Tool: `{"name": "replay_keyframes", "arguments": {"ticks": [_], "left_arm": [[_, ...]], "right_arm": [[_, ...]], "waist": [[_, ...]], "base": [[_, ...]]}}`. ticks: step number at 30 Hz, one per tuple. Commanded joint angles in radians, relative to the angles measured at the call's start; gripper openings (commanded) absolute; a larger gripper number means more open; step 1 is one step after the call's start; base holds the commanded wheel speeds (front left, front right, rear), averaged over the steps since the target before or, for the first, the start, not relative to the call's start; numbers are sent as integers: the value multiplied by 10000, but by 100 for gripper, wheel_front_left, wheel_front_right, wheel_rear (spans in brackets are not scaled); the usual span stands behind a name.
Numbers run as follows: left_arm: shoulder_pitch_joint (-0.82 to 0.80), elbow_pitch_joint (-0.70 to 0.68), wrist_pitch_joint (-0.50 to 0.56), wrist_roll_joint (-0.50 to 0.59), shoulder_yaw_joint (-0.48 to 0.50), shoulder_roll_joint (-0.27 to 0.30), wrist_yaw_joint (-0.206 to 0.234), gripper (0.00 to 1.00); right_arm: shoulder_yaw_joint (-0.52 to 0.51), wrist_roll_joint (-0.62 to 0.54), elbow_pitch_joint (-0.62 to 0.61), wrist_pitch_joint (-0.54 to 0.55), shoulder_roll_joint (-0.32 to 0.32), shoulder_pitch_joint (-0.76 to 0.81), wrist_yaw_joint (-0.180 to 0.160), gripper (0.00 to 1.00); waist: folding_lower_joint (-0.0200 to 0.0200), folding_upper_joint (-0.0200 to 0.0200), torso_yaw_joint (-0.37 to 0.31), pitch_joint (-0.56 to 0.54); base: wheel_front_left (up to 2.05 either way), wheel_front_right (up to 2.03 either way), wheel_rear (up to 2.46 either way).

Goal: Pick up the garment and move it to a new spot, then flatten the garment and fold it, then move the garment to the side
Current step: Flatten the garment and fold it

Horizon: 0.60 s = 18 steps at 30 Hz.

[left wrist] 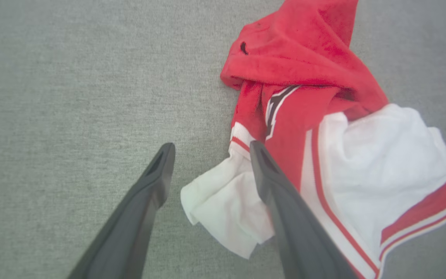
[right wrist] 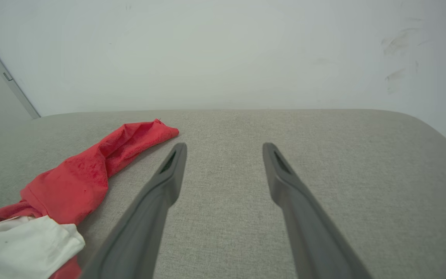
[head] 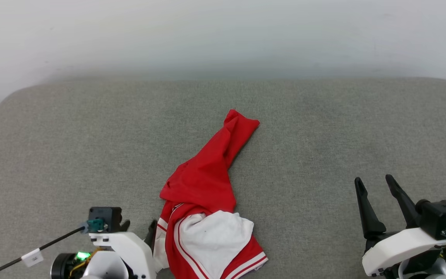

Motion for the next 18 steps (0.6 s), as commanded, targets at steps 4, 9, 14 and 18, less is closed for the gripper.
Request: {"name": "replay_keyframes", "arguments": {"ticks": [4,9,14,18], "left_arm": [[-263,-281,-1405,219,247,-244,0,100],[-402,-571,-2835,675,344,-317,-19,100],[-360,-890,-4261,1164,355,-406,86,100],[-262,-1166,-4750,1381,295,-439,157,100]], "right_arm": [[-6,160,32,314,18,242,-7,100],[11,195,107,659,19,261,-7,100],[58,271,158,911,-11,320,-7,100],[377,633,367,1593,-218,208,-7,100]], "waist": [[0,-1,54,-312],[0,-1,60,-428],[0,-1,117,-488],[0,-1,245,-416]], "base": [[0,0,0],[0,0,0],[0,0,0],[0,0,0]]}}
